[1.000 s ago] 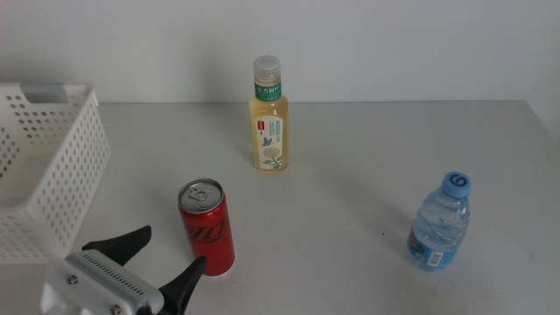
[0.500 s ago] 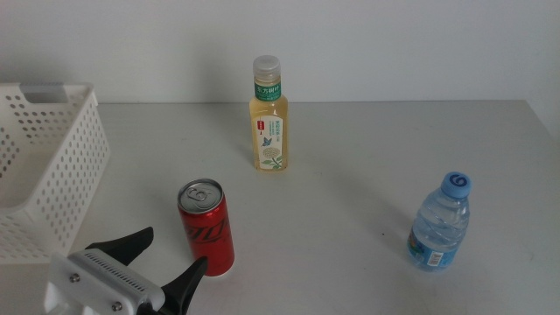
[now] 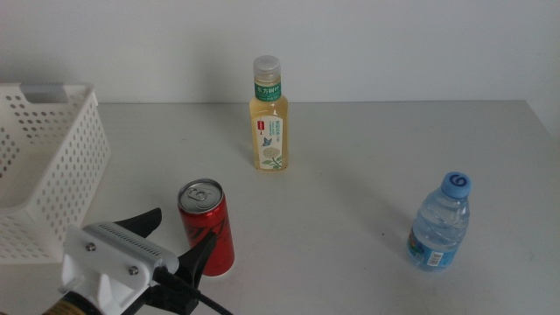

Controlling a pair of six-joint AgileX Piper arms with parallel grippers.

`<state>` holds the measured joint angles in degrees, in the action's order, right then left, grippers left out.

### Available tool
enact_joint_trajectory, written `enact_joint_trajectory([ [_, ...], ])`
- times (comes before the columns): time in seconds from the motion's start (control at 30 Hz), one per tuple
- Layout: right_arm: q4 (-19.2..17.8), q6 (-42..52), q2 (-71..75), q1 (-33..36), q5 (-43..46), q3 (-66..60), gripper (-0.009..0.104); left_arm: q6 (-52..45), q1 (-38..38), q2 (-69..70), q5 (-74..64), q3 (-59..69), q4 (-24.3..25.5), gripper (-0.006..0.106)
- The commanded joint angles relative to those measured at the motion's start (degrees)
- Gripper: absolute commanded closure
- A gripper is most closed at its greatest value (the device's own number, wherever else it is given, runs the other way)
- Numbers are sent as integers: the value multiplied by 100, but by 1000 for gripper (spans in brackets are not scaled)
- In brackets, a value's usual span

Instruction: Use arms to grab the bottles and put them into the dustbin to the left of the table.

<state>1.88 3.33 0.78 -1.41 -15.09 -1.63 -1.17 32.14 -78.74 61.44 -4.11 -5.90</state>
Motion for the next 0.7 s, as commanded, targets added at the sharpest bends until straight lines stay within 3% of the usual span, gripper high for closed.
enact_joint_trajectory([
  [0.0,-67,49,124,-38,431,51,1,1,42,-70,387,-204,-88,7],
  [0.67,-67,49,124,-38,431,51,1,350,42,-2162,1387,-1218,-249,7],
])
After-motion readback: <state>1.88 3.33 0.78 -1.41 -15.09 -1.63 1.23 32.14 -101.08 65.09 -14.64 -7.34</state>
